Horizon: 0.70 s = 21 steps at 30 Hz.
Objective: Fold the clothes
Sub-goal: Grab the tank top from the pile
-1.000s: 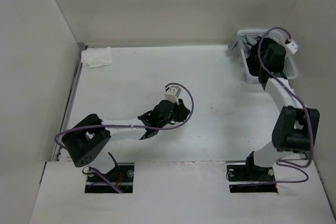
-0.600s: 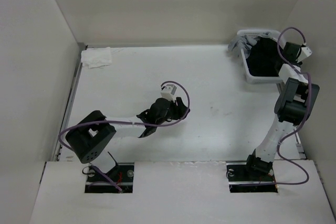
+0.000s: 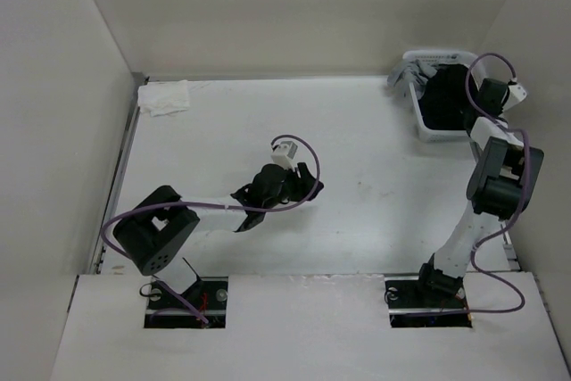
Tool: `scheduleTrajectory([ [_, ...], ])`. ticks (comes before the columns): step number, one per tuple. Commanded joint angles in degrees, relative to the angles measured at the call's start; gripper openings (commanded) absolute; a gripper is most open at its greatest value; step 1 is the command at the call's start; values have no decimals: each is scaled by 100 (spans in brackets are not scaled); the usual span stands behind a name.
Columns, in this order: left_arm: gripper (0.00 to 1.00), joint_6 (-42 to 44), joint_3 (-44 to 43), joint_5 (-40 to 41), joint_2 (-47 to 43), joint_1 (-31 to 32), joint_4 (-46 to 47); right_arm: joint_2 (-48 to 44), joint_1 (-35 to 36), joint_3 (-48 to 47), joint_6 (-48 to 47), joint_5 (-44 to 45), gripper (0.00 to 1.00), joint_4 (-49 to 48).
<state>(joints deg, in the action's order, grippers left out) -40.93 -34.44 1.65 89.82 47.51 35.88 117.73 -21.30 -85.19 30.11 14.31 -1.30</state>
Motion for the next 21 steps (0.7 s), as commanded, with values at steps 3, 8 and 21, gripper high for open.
scheduleTrajectory([
  [3,47,-108,104,-235,27,-35,446,-2638,341,1073,311,468,1,-1706],
  [8,47,-179,174,-244,-26,-132,481,-4581,911,1663,443,380,2,-1997],
  [21,47,-837,885,-15,-921,-1422,455,-6157,3977,835,417,-551,6,-1302],
])
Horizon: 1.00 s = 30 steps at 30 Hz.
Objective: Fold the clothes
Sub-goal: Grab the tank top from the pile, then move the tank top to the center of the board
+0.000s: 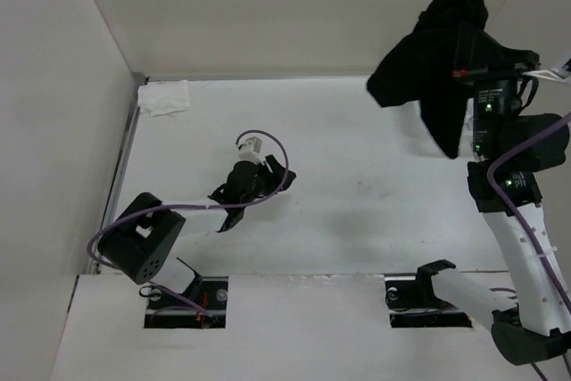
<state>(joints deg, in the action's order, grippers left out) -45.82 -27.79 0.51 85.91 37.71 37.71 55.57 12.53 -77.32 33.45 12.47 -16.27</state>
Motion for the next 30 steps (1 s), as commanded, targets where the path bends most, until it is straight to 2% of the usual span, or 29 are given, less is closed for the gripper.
scheduleTrajectory([
  [1,47,-479,352,81,-740,-715,228,24,892,337,143,-368,7,151],
  [3,48,-647,572,98,-1128,-1147,166,-20,1412,1162,459,-263,12,-50],
  [5,48,-787,810,133,-1646,-1709,9,119,1773,2173,959,-193,22,-445],
  [7,49,-875,950,133,-1988,-2017,-176,584,1923,2842,1277,-297,42,-692],
  [8,49,-876,986,142,-2121,-2096,-281,1004,1958,3089,1400,-524,56,-554],
  [9,49,-858,995,168,-2174,-2123,-352,1165,1924,3135,1410,-648,63,-378],
  [11,49,-788,934,247,-2210,-2071,-484,1298,1915,3179,1209,-728,72,8],
  [12,49,-666,846,282,-2184,-1966,-615,1177,1950,3284,964,-441,73,280],
  [13,48,-604,802,291,-2192,-1870,-721,1088,1950,3354,831,-230,69,422],
  [15,45,-420,767,431,-2289,-1694,-949,921,2037,3512,619,70,45,808],
  [16,42,-219,732,597,-2359,-1502,-1185,842,2134,3670,636,263,20,1280],
  [18,40,19,661,826,-2403,-1290,-1545,815,2196,3794,724,378,12,1782],
  [19,40,116,609,897,-2412,-1176,-1722,806,2231,3881,794,475,10,2038],
  [20,39,291,513,933,-2395,-957,-1993,737,2327,4187,1038,806,13,2406],
  [21,39,476,381,933,-2281,-537,-2240,631,2397,4407,1188,1010,23,2531],
  [23,39,591,257,994,-2123,-9,-2426,360,2424,4741,1408,1169,34,2655],
  [26,36,584,168,1545,-1929,678,-2768,69,2425,5015,1480,1126,37,2586],
  [27,36,566,256,1983,-1955,793,-2796,-19,2425,5103,1463,1091,37,2542],
  [30,37,539,274,2129,-1903,821,-2787,-143,2424,5227,1541,924,40,2629],
])
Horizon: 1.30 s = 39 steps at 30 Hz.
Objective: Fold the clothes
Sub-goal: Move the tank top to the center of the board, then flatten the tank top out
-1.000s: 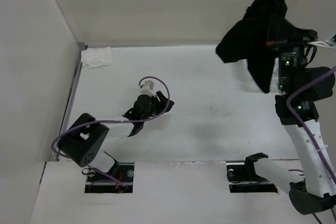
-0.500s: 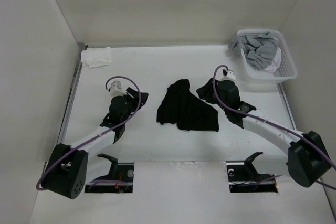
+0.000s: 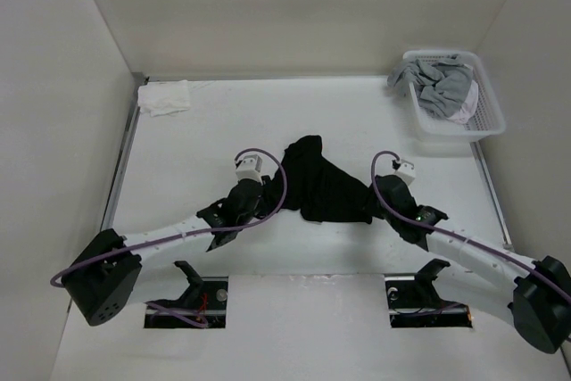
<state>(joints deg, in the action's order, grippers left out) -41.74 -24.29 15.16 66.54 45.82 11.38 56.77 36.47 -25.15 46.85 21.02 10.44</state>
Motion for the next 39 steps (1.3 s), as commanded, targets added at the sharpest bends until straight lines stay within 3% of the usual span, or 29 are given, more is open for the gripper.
scheduleTrajectory([
  [1,38,87,-154,438,199,-16,-145,-289,31,45,289,26,44,71],
  [3,40,52,-207,243,489,-25,-101,-377,31,97,430,121,53,370],
  [5,43,-45,-190,190,841,1,118,-447,40,98,604,305,55,668],
  [11,43,-71,-330,-144,1203,133,541,-115,162,-95,791,526,48,969],
  [15,19,-89,-409,-312,1195,115,524,79,304,-227,817,570,43,1118],
  [17,8,-133,-331,-224,827,-42,445,245,391,-315,765,509,46,1127],
  [22,5,-186,-348,-206,-8,-447,234,650,584,-508,685,395,59,1241],
  [26,5,-133,-427,-241,-238,-614,119,1090,708,-702,624,377,58,1207],
  [30,5,-89,-471,-329,-203,-860,136,2143,770,-1123,264,-18,38,882],
  [32,5,-89,-514,-338,-194,-992,172,2417,831,-1247,237,-115,16,689],
  [36,5,-63,-664,-364,-247,-1141,207,2138,875,-1282,141,-396,3,223],
  [38,5,-106,-743,-364,-326,-1247,233,1804,971,-1300,123,-274,2,196],
  [39,5,-220,-891,-364,-552,-1447,233,1028,1154,-1422,27,-56,1,291],
])
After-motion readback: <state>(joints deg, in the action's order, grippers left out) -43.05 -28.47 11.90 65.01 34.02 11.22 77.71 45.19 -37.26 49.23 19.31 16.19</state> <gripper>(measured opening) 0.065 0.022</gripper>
